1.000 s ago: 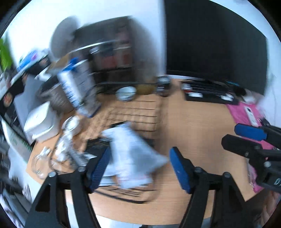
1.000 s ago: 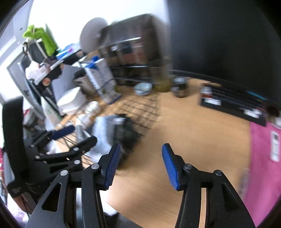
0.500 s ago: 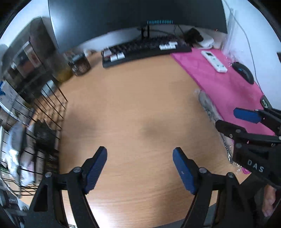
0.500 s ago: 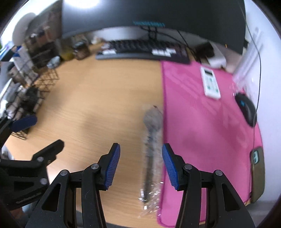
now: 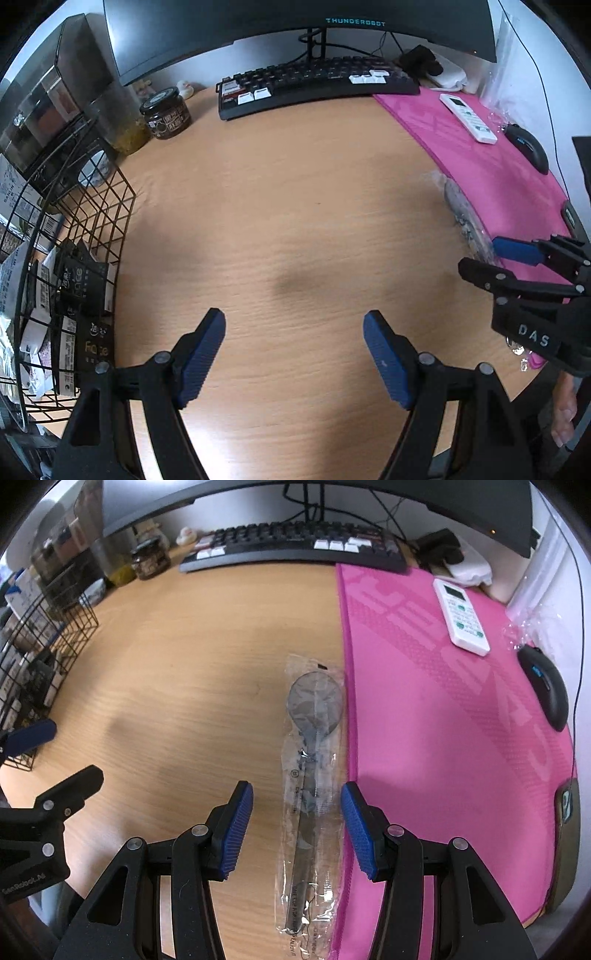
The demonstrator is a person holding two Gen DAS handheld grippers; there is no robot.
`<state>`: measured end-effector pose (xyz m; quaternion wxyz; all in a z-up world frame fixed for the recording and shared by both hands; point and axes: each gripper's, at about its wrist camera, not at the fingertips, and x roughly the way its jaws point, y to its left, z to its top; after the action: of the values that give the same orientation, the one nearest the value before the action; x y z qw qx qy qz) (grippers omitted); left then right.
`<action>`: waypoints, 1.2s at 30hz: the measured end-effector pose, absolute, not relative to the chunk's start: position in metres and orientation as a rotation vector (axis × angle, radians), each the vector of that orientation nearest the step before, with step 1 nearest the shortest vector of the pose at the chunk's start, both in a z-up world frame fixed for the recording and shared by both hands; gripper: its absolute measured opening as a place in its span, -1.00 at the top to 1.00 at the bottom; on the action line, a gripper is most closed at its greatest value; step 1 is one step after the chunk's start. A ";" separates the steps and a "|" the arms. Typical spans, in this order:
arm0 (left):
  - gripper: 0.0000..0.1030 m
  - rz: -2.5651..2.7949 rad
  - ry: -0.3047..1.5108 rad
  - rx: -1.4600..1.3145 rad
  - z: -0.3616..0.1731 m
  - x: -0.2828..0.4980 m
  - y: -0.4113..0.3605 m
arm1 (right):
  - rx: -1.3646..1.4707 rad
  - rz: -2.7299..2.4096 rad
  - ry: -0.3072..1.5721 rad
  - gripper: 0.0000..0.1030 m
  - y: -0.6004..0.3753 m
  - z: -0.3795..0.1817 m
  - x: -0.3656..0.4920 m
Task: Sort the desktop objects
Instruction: 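Grasp the bagged spoon by its handle with the right tool, then carry the bagged spoon over the wire basket with the right tool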
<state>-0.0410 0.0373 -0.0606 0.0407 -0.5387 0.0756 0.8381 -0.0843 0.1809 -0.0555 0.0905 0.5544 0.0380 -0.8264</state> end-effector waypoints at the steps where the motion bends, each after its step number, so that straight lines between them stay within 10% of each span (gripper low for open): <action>1: -0.55 2.563 0.230 -1.652 -0.061 -0.041 0.036 | 1.657 -2.450 0.099 0.37 0.182 -0.057 -0.085; 10: -0.55 2.551 0.222 -1.665 -0.064 -0.043 0.036 | 1.669 -2.454 0.078 0.84 0.184 -0.055 -0.083; 36: -0.55 2.929 0.016 -1.378 0.068 -0.002 -0.066 | 1.275 -2.350 0.127 0.84 0.061 0.075 -0.062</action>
<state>-0.0015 -0.0658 0.0675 -0.0478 -0.4253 0.0049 0.9038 -0.0620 0.0613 0.0747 0.2303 0.4635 0.0463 -0.8544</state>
